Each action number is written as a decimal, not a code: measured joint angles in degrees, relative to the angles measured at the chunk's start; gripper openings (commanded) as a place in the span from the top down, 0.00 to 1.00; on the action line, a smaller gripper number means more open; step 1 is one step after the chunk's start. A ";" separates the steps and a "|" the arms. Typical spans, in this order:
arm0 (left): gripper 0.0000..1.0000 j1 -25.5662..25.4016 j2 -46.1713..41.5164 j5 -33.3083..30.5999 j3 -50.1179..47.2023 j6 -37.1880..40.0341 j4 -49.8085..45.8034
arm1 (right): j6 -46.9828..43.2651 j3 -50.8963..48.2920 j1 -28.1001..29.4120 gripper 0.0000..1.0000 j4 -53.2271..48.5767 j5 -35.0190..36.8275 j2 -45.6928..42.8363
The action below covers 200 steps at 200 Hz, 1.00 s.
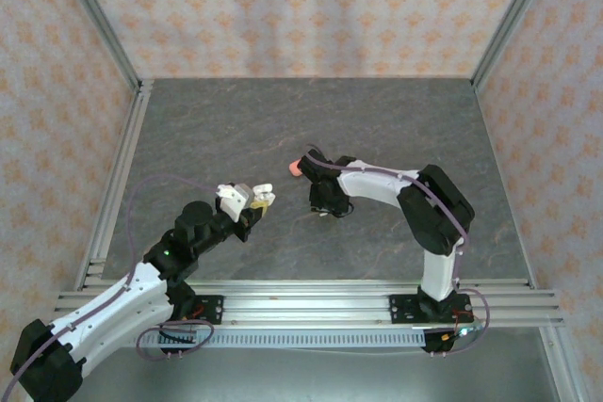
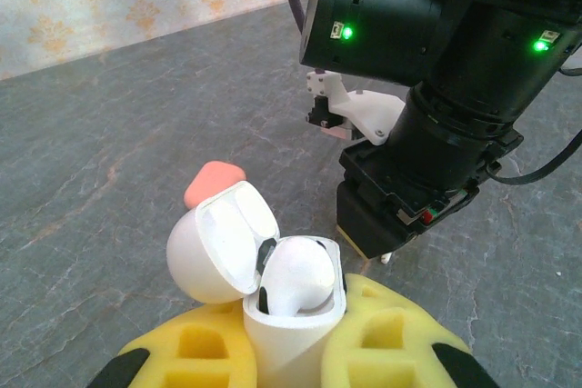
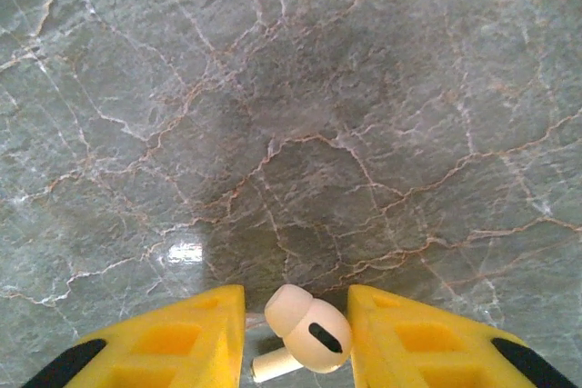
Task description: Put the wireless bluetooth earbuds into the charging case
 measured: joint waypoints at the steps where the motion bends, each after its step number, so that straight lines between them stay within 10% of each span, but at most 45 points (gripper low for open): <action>1: 1.00 0.00 0.00 0.02 0.00 0.00 0.00 | 0.00 0.00 0.00 0.66 0.00 0.00 0.00; 200: 1.00 0.00 -0.87 0.59 -0.07 -0.44 0.02 | -18.82 2.86 -0.04 0.84 -2.71 2.45 -2.01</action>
